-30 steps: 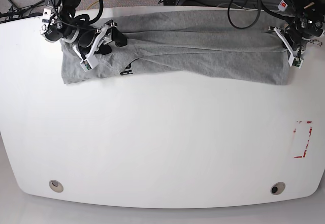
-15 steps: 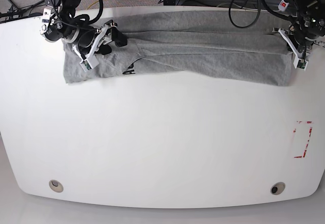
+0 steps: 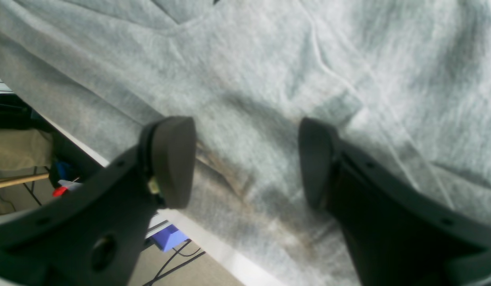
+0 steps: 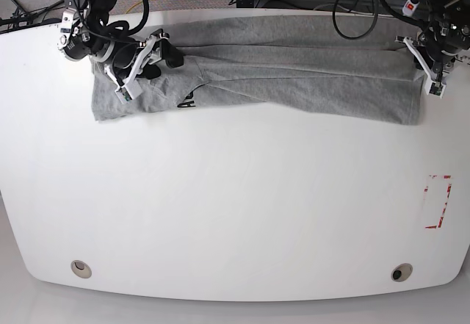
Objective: Fold the T-shirt properly
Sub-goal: 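Grasp the folded strip ends with both grippers, then drag the folded strip with both grippers to straighten it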
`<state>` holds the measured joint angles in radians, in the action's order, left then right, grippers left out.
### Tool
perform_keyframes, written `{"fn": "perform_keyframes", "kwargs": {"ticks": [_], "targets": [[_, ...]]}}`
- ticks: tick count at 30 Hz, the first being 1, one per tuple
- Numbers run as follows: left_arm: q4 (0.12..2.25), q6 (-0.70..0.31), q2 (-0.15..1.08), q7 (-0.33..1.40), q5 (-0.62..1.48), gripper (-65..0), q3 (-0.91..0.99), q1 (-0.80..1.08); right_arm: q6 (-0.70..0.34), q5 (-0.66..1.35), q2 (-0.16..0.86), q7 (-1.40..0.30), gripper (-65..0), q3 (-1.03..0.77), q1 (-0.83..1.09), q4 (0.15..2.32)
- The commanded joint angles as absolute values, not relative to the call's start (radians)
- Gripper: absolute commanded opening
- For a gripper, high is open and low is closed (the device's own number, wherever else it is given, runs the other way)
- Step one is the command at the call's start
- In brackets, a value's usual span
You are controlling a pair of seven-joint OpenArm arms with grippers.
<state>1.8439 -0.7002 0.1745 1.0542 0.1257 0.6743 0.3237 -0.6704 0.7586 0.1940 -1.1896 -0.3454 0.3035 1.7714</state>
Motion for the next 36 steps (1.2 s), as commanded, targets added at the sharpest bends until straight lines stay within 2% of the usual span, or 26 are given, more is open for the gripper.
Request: {"fn": "perform_keyframes", "kwargs": {"ticks": [1,28,36], "targets": [[1.859,-0.698,0.188,1.041,0.127,-65.0,0.679,0.321,-0.676,0.776,0.203,-1.175,-25.7,-0.351,0.298,1.784],[2.002,-0.698,0.183,1.047,0.131,-65.0,0.716,0.387,-0.667,0.768,0.193,-1.173,-25.7,-0.351,0.297,1.781],[2.005,-0.698,0.185,1.282,0.131,-65.0,0.771,0.404,-0.667,0.766,0.185,-1.173,-25.7,-0.351,0.297,1.781]]}}
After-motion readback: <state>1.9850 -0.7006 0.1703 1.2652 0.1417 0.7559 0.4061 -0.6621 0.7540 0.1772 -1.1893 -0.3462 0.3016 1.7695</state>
